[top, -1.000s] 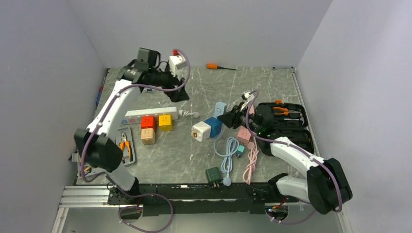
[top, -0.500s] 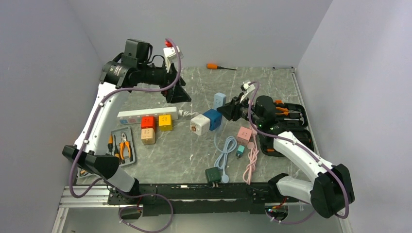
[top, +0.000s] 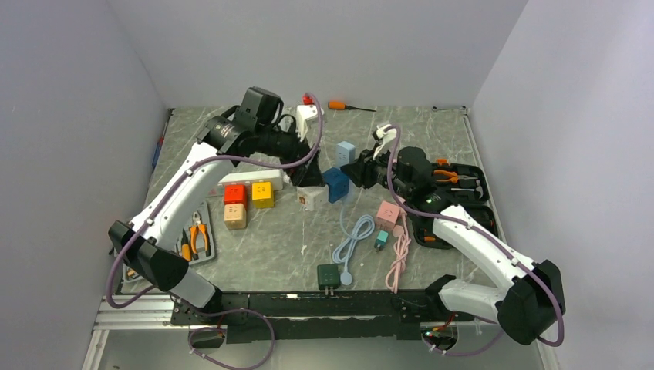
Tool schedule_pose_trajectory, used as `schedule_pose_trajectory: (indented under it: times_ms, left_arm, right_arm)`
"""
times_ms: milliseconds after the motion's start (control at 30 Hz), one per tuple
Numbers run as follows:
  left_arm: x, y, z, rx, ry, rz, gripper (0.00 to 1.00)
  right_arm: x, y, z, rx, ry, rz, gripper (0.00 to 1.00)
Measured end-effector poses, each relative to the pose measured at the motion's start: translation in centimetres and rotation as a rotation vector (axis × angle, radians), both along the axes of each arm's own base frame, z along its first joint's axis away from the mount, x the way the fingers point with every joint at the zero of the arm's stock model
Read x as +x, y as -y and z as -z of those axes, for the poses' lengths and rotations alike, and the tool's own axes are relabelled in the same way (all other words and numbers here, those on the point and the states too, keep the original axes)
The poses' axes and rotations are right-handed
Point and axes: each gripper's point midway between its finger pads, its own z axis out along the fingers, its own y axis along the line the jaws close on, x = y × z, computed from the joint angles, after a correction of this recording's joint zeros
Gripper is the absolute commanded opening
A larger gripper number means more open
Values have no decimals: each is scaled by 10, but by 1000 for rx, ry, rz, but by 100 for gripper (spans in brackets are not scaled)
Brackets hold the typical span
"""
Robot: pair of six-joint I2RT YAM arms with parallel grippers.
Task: Pull the plug off the socket
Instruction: Remove the plug from the socket.
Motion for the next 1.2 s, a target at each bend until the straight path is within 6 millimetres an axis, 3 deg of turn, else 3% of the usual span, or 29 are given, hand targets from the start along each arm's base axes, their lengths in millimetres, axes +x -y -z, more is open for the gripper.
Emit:
schedule_pose_trajectory:
  times_ms: [100,167,467,733,1000,1133,1200]
  left_arm:
    - [5,13,-22,-47,32,-20,99]
    - [5,19,-23,-62,23,-40,99]
    - [11,25,27,67,-1,-185,99]
    - [34,21,34,101,83,-276,99]
    - [13,31,64,133,31,-214,99]
    - [9,32,68,141,24,-207,99]
    - [10,32,68,142,28,-212,93]
  right_arm:
    - [0,-2,-2,-33,22,18,0]
    - [1,-2,-3,-49,31,33,0]
    - [2,-2,-9,-92,62,76,0]
    - [-1,-5,-11,-98,74,79,0]
    - [-6,-5,-21,-87,101,92,0]
    - [-7,-6,-21,-90,102,92,0]
    - [-8,-7,-21,-90,103,92,0]
